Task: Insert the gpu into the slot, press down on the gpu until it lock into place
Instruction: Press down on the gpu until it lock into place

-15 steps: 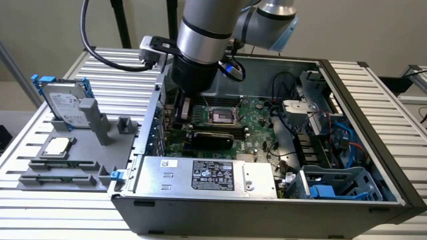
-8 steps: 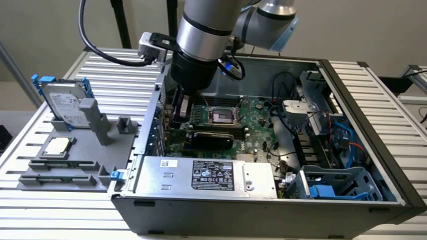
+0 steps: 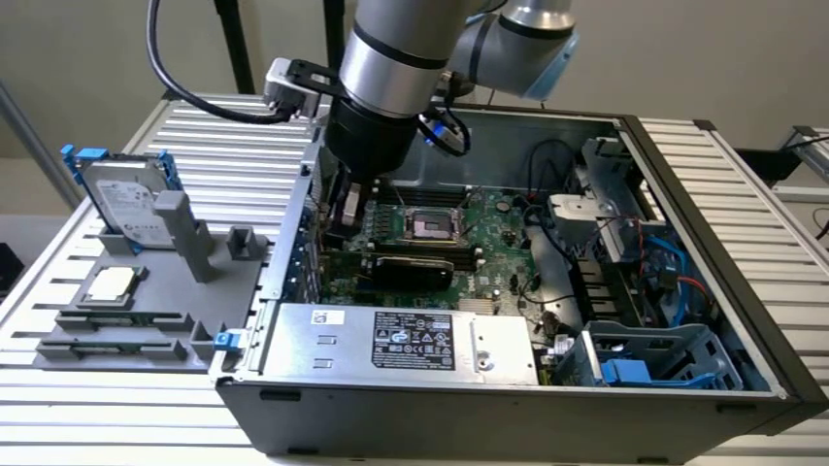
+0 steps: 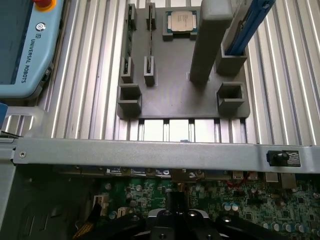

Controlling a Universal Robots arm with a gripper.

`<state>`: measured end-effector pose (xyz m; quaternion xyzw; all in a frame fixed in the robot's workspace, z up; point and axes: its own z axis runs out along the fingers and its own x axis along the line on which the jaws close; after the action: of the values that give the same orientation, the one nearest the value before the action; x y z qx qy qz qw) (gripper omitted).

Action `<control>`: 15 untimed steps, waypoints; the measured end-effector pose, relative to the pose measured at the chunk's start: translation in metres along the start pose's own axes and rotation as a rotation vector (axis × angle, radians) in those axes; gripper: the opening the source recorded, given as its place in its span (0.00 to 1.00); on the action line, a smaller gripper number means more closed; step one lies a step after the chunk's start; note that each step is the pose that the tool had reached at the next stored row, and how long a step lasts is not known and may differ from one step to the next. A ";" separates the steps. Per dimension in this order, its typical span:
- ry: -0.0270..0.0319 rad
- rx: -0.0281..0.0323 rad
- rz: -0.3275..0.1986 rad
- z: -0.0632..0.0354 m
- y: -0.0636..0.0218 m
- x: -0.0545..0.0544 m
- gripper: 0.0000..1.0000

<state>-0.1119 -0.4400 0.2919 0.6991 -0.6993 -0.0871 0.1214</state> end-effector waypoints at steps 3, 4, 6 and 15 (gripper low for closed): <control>0.0021 -0.0080 0.001 0.0002 0.0008 0.000 0.11; 0.0032 -0.0089 0.002 0.0002 0.0009 0.000 0.11; 0.0042 -0.0097 0.006 0.0004 0.0012 0.000 0.11; -0.0081 -0.0138 0.051 0.0008 0.0025 0.000 0.11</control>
<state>-0.1145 -0.4397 0.2918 0.6797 -0.7168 -0.0916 0.1256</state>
